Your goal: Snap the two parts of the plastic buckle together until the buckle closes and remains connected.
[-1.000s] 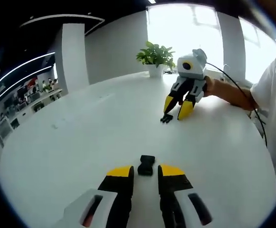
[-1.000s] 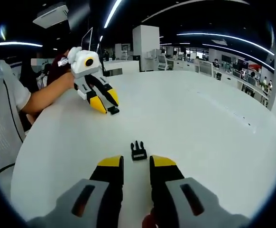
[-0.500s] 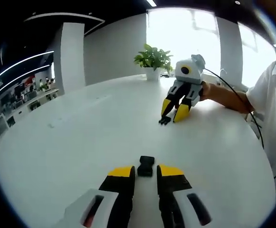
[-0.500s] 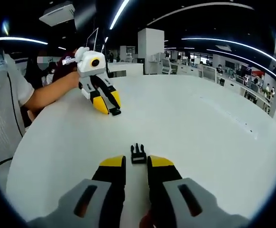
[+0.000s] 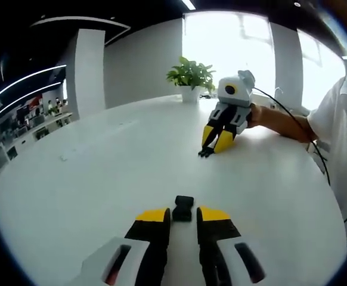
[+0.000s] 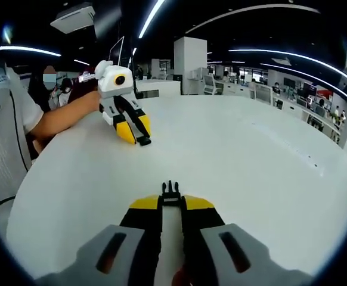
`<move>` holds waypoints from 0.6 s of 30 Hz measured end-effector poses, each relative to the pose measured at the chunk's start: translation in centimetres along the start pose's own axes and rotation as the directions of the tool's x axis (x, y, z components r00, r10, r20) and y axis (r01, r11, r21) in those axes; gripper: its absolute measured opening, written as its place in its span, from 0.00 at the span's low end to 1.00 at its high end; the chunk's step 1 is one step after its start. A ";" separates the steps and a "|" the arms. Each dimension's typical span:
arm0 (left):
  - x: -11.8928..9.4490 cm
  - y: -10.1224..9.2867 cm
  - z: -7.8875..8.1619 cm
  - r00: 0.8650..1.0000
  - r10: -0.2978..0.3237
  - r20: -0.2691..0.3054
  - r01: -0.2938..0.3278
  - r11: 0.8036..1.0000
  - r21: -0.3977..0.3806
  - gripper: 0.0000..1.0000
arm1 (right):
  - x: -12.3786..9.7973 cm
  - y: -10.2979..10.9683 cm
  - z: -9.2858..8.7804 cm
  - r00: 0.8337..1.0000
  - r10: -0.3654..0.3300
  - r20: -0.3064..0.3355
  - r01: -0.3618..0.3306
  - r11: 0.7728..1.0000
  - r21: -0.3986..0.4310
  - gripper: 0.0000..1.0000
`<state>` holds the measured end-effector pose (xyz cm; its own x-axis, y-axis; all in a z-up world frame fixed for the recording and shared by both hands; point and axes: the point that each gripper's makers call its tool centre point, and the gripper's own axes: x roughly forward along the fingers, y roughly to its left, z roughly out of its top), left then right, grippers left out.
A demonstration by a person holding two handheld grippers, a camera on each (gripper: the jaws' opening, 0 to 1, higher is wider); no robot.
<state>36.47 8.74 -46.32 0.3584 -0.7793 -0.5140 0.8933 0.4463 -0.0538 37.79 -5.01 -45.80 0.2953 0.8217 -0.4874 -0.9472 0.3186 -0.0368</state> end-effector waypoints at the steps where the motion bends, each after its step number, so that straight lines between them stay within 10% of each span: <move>1: 0.0 0.0 0.0 1.000 -0.002 0.001 0.002 1.000 0.002 0.17 | 0.0 0.0 0.0 1.000 0.000 0.000 0.000 1.000 0.000 0.13; 18: -0.1 0.1 0.0 1.000 0.001 0.010 -0.001 1.000 -0.007 0.14 | -0.2 0.1 0.0 1.000 0.005 -0.003 -0.005 1.000 -0.003 0.12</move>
<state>36.52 8.85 -46.23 0.3616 -0.7834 -0.5055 0.8912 0.4498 -0.0595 37.61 -5.12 -45.71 0.2902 0.8218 -0.4904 -0.9491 0.3129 -0.0372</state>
